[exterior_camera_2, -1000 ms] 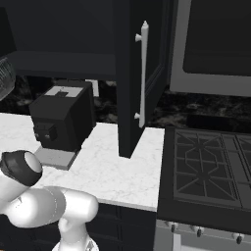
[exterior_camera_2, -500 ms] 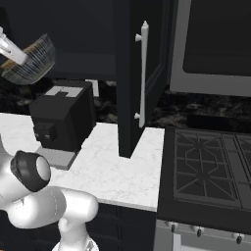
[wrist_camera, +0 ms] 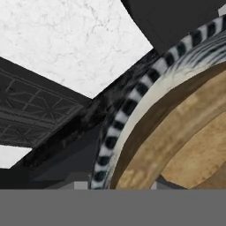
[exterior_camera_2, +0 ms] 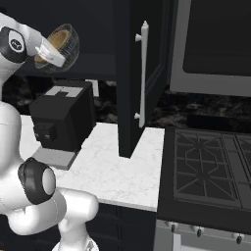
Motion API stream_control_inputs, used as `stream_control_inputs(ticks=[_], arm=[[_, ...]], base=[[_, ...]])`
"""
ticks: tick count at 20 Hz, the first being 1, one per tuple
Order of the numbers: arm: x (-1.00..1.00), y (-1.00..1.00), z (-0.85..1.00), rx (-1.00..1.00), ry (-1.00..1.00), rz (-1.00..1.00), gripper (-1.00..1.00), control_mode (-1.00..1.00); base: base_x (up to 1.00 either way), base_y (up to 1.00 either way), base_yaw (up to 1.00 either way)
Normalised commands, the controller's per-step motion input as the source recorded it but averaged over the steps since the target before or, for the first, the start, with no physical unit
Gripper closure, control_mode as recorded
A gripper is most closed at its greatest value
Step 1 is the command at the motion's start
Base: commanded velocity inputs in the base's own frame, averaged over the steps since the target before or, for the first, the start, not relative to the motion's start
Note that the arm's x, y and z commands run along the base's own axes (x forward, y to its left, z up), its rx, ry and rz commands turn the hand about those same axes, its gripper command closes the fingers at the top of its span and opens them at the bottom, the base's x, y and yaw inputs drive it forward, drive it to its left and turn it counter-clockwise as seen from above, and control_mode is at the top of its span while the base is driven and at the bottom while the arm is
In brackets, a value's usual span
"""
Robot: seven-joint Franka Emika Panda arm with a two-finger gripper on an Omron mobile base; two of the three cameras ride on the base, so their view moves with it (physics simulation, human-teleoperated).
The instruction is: Pick up the bowls on the counter and stack them on top of one another in the open cabinet. Place the smaller bowl on top of the larger bowl.
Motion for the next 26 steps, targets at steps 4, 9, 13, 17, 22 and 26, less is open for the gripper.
stream_control_inputs(ticks=[4,9,13,17,22,26], arm=[[1.0,-0.35,0.04,0.2,0.0,0.0,1.0,-1.0],[1.0,-0.23,0.02,0.3,0.11,-0.01,1.0,-1.0],[0.88,-0.04,-0.1,0.25,0.07,-0.04,-1.0,-1.0],[0.31,0.0,0.0,0.13,0.0,-0.11,-1.0,-1.0],[-0.31,0.02,0.0,0.01,-0.03,-0.11,-1.0,-1.0],[-1.0,0.15,-0.06,0.0,-0.13,-0.02,-1.0,-1.0]], base=[[0.0,0.0,0.0],[0.0,0.0,0.0],[0.0,0.0,0.0],[0.0,0.0,0.0],[0.0,0.0,0.0],[0.0,0.0,0.0]])
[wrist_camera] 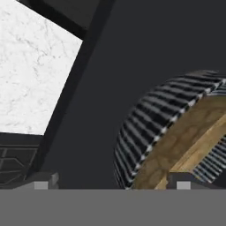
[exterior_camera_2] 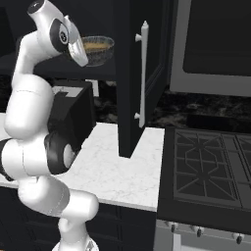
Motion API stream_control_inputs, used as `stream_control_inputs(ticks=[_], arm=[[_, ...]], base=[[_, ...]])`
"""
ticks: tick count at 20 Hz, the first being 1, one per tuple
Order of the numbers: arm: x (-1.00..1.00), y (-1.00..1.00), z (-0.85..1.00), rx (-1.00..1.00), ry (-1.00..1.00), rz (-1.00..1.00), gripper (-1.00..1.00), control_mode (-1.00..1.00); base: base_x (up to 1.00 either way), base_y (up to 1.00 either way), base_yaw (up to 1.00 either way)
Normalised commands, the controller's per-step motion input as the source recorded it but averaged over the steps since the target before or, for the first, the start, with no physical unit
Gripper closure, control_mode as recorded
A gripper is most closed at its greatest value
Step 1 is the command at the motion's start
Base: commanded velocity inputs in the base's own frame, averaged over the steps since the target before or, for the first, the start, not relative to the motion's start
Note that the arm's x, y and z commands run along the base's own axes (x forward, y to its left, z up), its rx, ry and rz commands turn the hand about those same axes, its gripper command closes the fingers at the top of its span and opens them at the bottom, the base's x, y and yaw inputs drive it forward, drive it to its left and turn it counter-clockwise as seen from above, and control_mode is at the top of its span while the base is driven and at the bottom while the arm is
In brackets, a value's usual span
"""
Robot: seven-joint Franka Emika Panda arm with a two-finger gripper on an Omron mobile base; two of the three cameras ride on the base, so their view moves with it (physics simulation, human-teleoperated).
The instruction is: Pick up the bowls on the counter and stack them on top of one another in the open cabinet. Place the smaller bowl on top of the larger bowl.
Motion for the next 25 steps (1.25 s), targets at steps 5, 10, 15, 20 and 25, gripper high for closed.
stream_control_inputs(ticks=[5,10,15,20,25], arm=[[-1.0,0.06,-0.13,0.0,-0.16,-0.01,-1.0,-1.0],[-1.0,0.0,-0.86,0.01,0.03,0.0,-1.0,-1.0],[-1.0,-0.15,-1.0,0.05,0.17,0.0,-1.0,-1.0],[-1.0,-0.64,-1.0,0.12,0.21,-0.01,-1.0,-1.0],[-0.34,-0.41,-0.56,0.11,0.01,0.0,-1.0,-1.0]], base=[[0.0,0.0,0.0],[0.0,0.0,0.0],[0.0,0.0,0.0],[0.0,0.0,0.0],[0.0,0.0,0.0]])
